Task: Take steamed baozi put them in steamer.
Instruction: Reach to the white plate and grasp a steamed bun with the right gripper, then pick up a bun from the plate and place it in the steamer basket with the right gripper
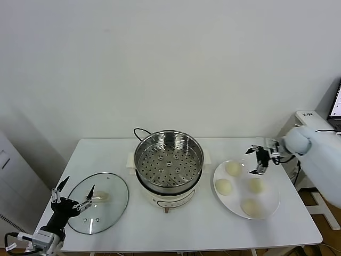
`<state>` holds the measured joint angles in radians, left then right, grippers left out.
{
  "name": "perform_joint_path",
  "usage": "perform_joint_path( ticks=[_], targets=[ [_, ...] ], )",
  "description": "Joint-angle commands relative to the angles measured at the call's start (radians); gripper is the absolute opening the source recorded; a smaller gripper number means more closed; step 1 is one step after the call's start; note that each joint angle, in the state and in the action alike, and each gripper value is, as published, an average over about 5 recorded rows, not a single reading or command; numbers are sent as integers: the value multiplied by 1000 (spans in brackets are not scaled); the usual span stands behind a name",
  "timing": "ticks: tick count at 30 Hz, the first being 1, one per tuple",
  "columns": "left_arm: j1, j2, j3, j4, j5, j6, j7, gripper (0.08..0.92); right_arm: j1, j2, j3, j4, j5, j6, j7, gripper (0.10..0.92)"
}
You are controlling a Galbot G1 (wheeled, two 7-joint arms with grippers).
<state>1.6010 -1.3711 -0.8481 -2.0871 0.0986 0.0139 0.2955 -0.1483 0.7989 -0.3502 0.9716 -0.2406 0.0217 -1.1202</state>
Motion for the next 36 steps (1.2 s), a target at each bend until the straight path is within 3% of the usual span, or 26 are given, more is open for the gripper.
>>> perform_joint_path(
  ticks=[1,9,17,23,26,31,36],
  targets=[
    [0,-1,0,3,1,3,0,823,82,145,-108,-162,-78,18,14,823],
    [2,1,-4,3,1,3,0,823,26,157,-74,-178,-108,35,38,814],
    [4,-1,-2,3,5,2,0,823,19,142,-79,-164,-116,40,47,682],
    [11,-3,2,-2,13,-2,2,823,16,142,-84,-147,-116,41,62,639],
    [14,-4,2,-6,15,-3,2,823,42,123,-115,-122,-104,42,59,564],
    [19,-10,-2,-10,16,-7,2,823,151,76,-238,-51,-25,43,51,463],
    [16,-12,-5,-12,15,-8,2,823,368,33,-452,38,135,50,20,432]
  ],
)
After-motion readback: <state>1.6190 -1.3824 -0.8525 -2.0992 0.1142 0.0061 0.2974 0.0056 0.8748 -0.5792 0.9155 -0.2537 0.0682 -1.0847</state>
